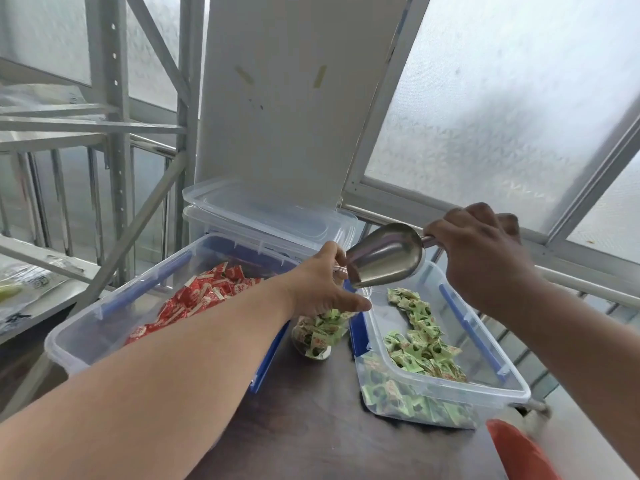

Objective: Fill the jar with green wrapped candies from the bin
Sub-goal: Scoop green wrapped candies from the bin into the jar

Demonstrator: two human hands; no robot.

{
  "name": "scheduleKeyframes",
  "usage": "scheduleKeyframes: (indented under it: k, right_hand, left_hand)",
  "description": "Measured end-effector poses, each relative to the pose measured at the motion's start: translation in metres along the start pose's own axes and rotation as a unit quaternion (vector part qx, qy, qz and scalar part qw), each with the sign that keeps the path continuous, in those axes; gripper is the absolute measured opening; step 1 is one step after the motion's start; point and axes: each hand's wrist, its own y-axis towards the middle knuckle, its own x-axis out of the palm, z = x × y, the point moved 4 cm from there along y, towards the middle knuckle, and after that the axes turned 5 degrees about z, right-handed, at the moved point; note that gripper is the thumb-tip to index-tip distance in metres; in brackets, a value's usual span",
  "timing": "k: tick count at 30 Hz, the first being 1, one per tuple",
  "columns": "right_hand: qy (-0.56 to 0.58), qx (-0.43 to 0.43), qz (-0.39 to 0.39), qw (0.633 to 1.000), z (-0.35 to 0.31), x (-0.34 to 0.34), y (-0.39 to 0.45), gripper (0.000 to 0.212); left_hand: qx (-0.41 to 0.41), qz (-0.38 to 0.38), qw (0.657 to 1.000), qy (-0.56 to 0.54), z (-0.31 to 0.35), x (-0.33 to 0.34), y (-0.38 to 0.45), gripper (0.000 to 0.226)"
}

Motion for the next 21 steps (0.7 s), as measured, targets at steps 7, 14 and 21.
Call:
scheduleKeyframes:
  k: [7,14,21]
  right_hand:
    - [-0.048,0.093,-0.108,0.989,0.024,0.010,-0.008,0.038]
    - [-0.041,0.158,-0.256,0.953,0.020,0.051,-0.056,0.031]
    - [-0.049,0.156,-0.246,0.955,0.015,0.063,-0.067,0.022]
  left_hand:
    - [0.015,-0.004,1.000,0.022,-0.001,0.000,0.000,0.076]
    - [0.029,-0.009,0.999,0.018,-0.001,0.002,0.000,0.088]
    - [0.032,-0.001,0.999,0.002,-0.002,0.005,0.005,0.087]
